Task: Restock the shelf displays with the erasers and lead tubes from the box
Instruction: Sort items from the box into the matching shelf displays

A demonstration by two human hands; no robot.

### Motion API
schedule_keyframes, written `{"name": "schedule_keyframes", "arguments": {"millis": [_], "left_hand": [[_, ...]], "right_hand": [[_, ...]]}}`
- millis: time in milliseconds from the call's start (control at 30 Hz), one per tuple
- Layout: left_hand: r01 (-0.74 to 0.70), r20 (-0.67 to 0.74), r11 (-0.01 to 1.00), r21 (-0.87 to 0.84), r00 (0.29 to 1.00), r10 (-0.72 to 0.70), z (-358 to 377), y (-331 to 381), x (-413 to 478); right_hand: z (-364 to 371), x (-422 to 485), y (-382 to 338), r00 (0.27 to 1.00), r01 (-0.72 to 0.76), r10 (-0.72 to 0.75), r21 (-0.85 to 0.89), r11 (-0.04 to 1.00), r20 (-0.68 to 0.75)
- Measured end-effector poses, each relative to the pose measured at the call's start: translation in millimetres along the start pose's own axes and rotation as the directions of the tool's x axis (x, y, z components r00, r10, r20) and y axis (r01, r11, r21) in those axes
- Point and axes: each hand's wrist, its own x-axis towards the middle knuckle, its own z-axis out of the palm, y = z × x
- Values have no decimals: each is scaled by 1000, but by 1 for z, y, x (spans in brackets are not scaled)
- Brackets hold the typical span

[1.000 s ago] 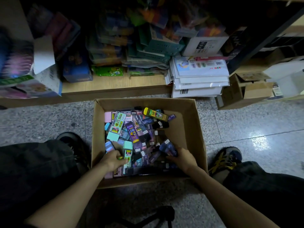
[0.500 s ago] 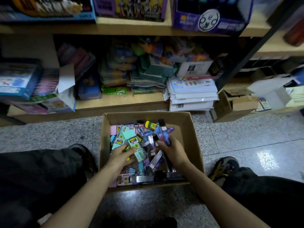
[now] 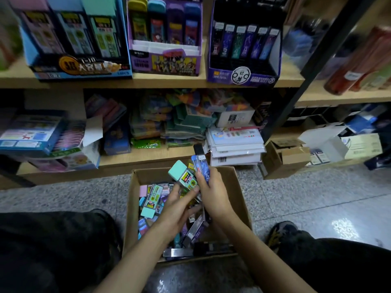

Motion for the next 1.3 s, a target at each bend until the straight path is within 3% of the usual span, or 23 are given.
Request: {"name": "schedule_keyframes", "arguments": {"millis": [100, 167, 300, 467, 667, 800, 933, 1100, 1300], "left_hand": [[-44, -18, 995, 88, 999, 46, 2, 2, -4], [-75, -40, 983, 169, 996, 83, 1, 4, -6], [-101, 0, 957, 272, 994, 105, 1, 7, -6], [-116, 58, 960, 256, 993, 105, 3, 11, -5], [-162, 101, 955, 250, 985, 141, 8, 22, -7], [-203, 74, 959, 197, 979, 191, 16, 30, -8], [-211, -9, 977, -2, 977, 211, 32, 42, -5], [-285, -44, 959, -3, 958, 284, 52, 56, -3], [-244, -35, 970, -15, 969, 243, 51, 66, -3]], "right_hand": [[-6, 3, -6, 984, -171, 132, 423, 890, 119], [-8, 4, -7, 979, -198, 142, 510, 837, 146], [-13, 3, -9, 990, -136, 92, 515, 846, 111], [-21, 7, -10, 998, -38, 16, 437, 899, 54], [-28, 14, -14, 999, -36, 20, 447, 894, 41], [-35, 16, -23, 999, -53, 44, 519, 853, 29], [-41, 11, -32, 999, -29, 10, 534, 845, 39], [-37, 0, -38, 997, 6, -48, 557, 830, 61], [-39, -4, -42, 984, 20, -114, 557, 830, 135]]}}
